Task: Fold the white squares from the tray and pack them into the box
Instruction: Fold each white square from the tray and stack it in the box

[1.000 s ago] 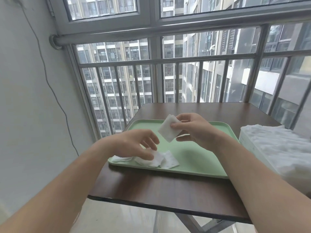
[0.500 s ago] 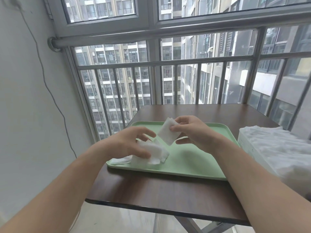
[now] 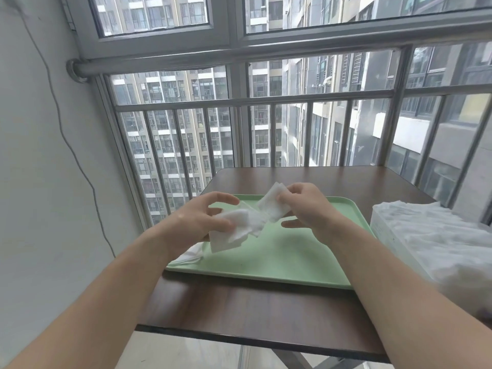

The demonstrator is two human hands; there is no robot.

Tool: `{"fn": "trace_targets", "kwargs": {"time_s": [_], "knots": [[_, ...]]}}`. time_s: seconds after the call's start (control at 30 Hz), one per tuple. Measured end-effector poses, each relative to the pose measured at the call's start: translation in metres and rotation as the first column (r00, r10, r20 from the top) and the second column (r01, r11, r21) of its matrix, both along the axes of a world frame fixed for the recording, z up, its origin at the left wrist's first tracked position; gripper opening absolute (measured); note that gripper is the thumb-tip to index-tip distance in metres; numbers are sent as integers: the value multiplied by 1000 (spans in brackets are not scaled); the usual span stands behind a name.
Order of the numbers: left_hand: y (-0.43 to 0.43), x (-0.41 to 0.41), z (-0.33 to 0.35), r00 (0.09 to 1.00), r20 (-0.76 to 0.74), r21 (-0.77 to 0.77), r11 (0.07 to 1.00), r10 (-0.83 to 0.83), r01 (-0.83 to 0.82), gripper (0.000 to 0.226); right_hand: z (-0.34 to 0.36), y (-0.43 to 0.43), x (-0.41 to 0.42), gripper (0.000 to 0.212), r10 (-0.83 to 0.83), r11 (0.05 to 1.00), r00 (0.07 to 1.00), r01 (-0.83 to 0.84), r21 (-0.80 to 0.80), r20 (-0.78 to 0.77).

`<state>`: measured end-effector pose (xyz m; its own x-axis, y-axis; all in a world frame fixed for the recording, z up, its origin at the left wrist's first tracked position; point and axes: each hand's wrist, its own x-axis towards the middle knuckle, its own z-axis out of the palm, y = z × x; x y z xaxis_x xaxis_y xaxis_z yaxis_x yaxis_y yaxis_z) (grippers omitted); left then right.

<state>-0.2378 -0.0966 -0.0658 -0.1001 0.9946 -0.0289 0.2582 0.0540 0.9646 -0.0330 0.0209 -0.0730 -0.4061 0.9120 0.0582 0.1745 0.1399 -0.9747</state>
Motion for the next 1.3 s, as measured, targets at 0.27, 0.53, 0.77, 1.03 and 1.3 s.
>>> {"fn": "trace_targets", "kwargs": {"time_s": [0.27, 0.53, 0.77, 1.03, 1.3], "knots": [[1, 9, 11, 987, 52, -58, 986, -154, 157, 39, -1, -3, 0, 24, 331, 944, 942, -331, -18, 48], [1, 11, 23, 985, 10, -53, 983, -174, 174, 27, -2, -5, 2, 42, 442, 896, 895, -438, -68, 56], [3, 15, 24, 986, -116, -50, 992, -119, 114, 25, -1, -6, 3, 33, 494, 866, 867, -484, -123, 66], [5, 21, 22, 979, -199, -19, 999, -44, 41, 26, 0, -9, 1, 42, 464, 870, 886, -455, -192, 6], [6, 14, 20, 993, -116, -12, 1000, -19, 17, 32, -1, -5, 6, 30, 527, 845, 848, -517, -134, 50]]}}
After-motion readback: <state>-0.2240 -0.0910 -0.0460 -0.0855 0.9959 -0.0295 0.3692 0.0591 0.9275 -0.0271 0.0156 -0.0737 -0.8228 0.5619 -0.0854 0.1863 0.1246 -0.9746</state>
